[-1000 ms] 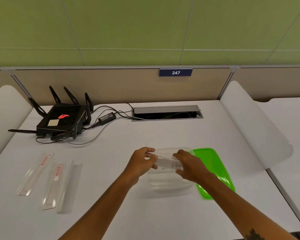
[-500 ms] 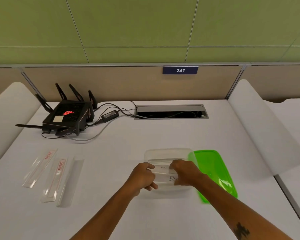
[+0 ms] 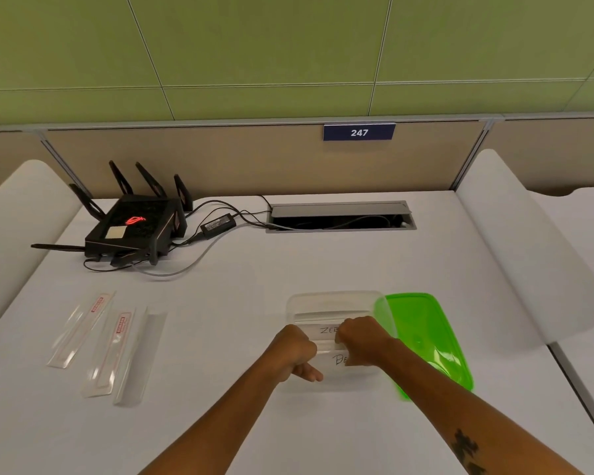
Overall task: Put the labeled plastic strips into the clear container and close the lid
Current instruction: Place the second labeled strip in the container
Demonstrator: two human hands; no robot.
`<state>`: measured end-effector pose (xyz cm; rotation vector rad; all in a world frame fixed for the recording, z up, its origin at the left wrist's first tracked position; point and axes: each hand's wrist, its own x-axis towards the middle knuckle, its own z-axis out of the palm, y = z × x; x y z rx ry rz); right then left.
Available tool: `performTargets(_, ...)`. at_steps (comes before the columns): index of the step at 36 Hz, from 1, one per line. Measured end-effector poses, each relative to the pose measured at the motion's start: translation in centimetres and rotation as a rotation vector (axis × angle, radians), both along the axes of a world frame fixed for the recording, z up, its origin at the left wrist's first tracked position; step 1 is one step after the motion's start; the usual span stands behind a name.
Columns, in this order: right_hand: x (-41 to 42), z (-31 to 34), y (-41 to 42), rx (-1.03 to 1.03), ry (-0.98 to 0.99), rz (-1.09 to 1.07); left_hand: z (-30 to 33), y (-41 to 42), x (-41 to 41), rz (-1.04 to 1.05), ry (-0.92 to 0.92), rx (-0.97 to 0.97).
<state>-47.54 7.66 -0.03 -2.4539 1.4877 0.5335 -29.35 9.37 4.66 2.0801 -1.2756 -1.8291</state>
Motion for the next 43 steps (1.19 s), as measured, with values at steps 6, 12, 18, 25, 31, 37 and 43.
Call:
performTargets(6,0.5,0.5,0.0,-0.005,0.089,0.098,-0.5,-0.1,-0.4,0.014,-0.002,0.032)
performTargets(12,0.9,0.9,0.1,-0.023,0.146,0.166,-0.2,-0.1,-0.5,0.008,0.012,0.055)
performTargets(18,1.2,1.1,0.2,-0.004,0.171,0.181,-0.5,-0.3,-0.1,-0.006,0.035,0.057)
performTargets(25,0.5,1.3,-0.4,-0.024,0.040,-0.017,1.2,0.2,2.5,0.005,0.057,-0.116)
performTargets(31,1.9,3.1,-1.0,-0.333,-0.285,-0.194,3.8,-0.2,7.7,0.131,0.042,-0.360)
performTargets(37,8.2,5.4,-1.2,-0.502,-0.460,-0.265,3.6,-1.3,15.6,0.172,-0.095,-0.480)
performTargets(43,16.6,5.5,0.1,-0.414,-0.562,-0.262,0.3,-3.4,24.6,0.070,-0.406,-0.586)
